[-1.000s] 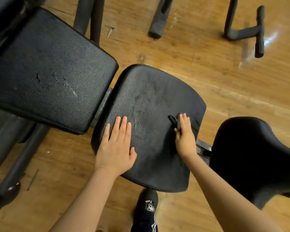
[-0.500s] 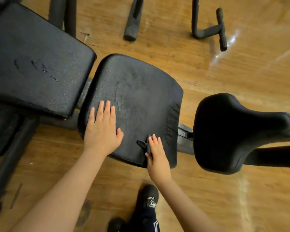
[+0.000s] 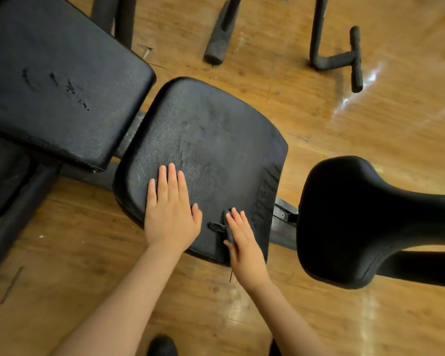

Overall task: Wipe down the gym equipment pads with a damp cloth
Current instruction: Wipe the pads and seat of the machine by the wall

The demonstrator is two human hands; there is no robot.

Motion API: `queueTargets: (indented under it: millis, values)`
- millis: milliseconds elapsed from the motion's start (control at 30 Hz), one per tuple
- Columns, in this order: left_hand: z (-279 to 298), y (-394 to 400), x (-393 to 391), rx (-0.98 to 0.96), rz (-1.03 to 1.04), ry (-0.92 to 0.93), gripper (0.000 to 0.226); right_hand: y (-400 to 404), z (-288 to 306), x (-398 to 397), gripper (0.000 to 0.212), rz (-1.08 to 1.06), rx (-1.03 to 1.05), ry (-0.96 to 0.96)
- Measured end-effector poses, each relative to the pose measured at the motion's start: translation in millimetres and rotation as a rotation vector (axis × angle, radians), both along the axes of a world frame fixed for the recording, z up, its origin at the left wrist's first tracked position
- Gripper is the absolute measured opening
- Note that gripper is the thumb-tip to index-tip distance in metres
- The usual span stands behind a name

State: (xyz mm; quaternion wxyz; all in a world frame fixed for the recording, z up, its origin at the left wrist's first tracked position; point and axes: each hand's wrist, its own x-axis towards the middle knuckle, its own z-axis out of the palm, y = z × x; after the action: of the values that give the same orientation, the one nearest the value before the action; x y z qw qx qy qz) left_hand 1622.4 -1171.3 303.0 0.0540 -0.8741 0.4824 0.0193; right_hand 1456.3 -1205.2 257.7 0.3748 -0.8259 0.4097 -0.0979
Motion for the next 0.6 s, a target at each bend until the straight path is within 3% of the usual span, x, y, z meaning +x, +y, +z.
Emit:
queueTargets:
  millis: [467, 600]
  values:
    - [-17.5, -6.8, 0.2, -0.074, 0.022, -0.073, 0.075, -236.4, -13.4, 38.5, 0.056, -0.060, 0.000, 0.088]
    - [-16.7, -7.7, -0.4, -0.066, 0.027, -0.066, 0.075, -264.7, -11.8, 49.0, 0.055, -0.155, 0.015, 0.080]
